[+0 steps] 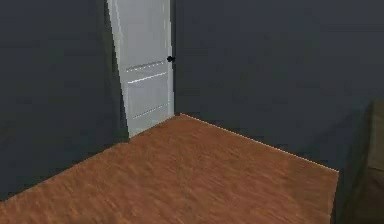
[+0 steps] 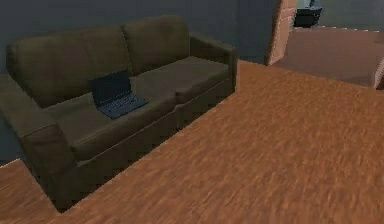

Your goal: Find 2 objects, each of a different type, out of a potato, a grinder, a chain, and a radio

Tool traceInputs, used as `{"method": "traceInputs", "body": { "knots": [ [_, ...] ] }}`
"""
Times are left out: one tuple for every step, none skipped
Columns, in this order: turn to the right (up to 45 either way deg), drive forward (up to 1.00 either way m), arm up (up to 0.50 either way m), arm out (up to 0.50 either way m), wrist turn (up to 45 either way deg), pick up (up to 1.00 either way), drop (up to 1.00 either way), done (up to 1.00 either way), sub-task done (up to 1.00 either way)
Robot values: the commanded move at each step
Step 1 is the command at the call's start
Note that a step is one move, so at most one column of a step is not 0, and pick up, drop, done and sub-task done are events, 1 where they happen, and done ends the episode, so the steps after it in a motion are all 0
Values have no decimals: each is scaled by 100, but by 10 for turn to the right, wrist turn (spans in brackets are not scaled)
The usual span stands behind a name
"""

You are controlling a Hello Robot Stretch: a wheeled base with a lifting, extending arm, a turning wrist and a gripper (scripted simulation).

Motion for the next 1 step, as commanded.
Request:
{"method": "traceInputs", "body": {
  "knots": [
    [0,75,0,0,0,0,0,0,0]
  ]
}}
